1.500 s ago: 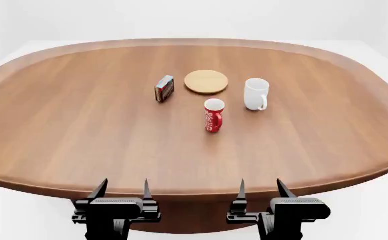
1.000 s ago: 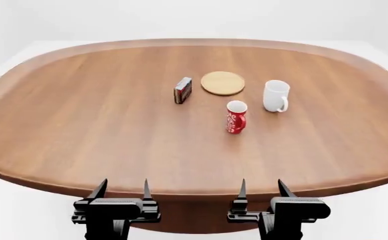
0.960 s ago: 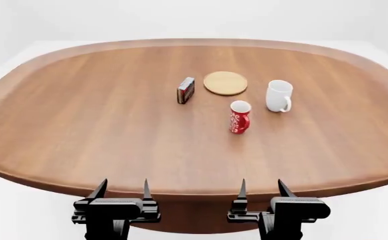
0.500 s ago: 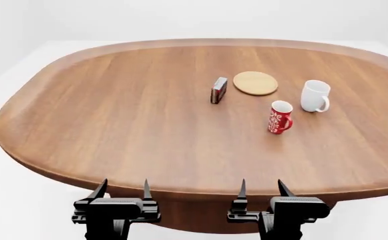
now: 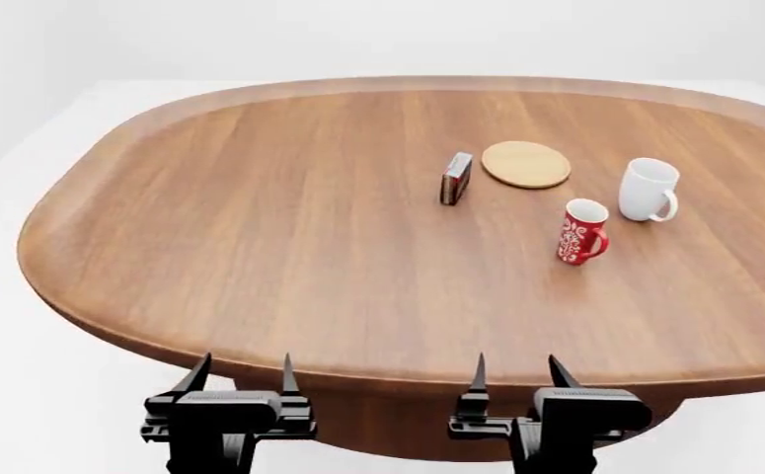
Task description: Put the chocolate pudding to the left of the plate.
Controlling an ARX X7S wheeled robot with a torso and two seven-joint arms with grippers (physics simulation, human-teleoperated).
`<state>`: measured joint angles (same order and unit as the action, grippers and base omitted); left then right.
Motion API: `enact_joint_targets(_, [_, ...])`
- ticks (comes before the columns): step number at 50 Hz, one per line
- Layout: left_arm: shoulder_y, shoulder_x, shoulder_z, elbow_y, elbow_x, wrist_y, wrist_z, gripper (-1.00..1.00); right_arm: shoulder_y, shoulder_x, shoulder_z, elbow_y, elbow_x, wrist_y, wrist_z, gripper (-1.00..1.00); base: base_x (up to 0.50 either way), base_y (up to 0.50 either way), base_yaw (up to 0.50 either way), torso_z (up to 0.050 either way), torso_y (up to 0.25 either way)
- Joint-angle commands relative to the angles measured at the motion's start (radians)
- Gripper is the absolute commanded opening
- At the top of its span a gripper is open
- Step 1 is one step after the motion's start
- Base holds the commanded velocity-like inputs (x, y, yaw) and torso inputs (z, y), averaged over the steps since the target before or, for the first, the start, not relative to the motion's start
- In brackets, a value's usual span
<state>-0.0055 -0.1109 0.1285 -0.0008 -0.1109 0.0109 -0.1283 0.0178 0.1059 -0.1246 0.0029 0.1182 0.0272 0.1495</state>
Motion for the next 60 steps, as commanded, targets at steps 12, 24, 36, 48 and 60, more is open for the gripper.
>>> enact_joint_targets(12, [0.000, -0.018, 0.021, 0.002, -0.020, 0.007, -0.022, 1.00, 0.012, 0.017, -0.017, 0.010, 0.028, 0.012, 0.021, 1.00, 0.45, -0.13, 0.00, 0.000, 0.000])
enact_joint_targets(24, [-0.003, -0.026, 0.031, -0.001, -0.028, 0.009, -0.031, 1.00, 0.015, 0.024, -0.026, 0.012, 0.039, 0.014, 0.031, 1.00, 0.50, -0.16, 0.00, 0.000, 0.000])
enact_joint_targets(36, [-0.008, -0.033, 0.041, -0.010, -0.035, 0.011, -0.038, 1.00, 0.016, 0.031, -0.034, 0.010, 0.047, 0.018, 0.043, 1.00, 0.50, -0.03, 0.00, 0.000, 0.000])
enact_joint_targets(48, [-0.009, -0.040, 0.050, -0.010, -0.043, 0.012, -0.045, 1.00, 0.017, 0.038, -0.042, 0.011, 0.055, 0.015, 0.052, 1.00, 0.50, 0.00, 0.00, 0.000, 0.000])
enact_joint_targets(60, [-0.006, -0.047, 0.057, -0.003, -0.049, 0.015, -0.055, 1.00, 0.018, 0.044, -0.049, 0.009, 0.064, 0.015, 0.061, 1.00, 0.50, 0.00, 0.00, 0.000, 0.001])
